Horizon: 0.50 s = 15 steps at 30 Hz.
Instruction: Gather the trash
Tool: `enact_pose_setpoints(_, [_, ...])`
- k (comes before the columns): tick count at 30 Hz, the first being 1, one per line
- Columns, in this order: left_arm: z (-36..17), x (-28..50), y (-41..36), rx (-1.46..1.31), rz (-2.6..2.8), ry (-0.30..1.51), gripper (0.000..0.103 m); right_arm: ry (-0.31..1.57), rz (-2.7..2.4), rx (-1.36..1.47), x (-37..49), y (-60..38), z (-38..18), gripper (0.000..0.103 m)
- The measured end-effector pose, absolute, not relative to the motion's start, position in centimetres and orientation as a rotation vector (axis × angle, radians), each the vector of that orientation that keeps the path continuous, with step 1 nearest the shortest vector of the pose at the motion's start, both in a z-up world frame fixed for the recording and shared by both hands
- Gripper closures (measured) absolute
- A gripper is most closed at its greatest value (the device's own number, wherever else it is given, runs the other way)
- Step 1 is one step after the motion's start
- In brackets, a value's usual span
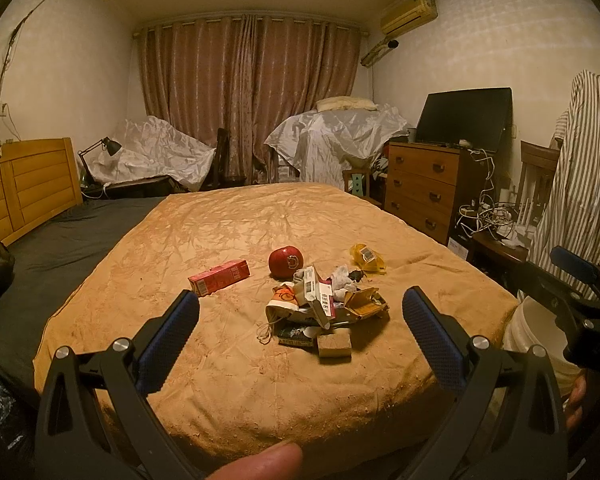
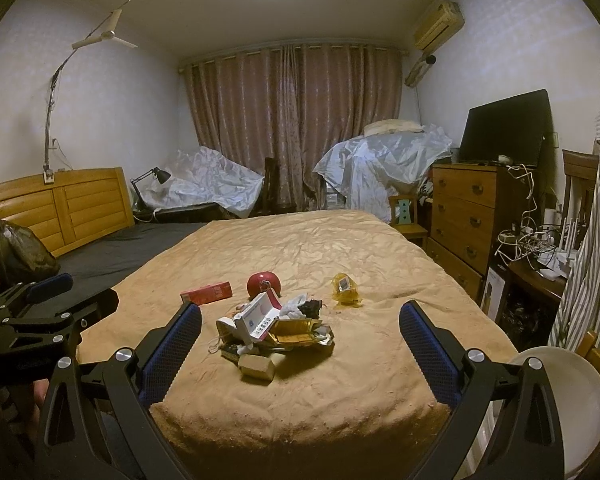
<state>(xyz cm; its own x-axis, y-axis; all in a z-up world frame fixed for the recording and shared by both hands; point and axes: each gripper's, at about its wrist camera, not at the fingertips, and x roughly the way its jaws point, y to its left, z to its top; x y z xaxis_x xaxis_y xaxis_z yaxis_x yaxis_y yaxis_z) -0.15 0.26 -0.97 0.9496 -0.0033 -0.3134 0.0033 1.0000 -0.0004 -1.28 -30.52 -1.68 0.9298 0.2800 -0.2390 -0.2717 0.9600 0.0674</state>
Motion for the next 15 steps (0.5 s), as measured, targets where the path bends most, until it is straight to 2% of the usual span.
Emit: enact_pose_setpoints(15, [-1.45,-0.20,0.11,0.001,-0.005,0.327,0.005,0.257,0.283,0.032,-1.26,-30.32,-2.04,0.004])
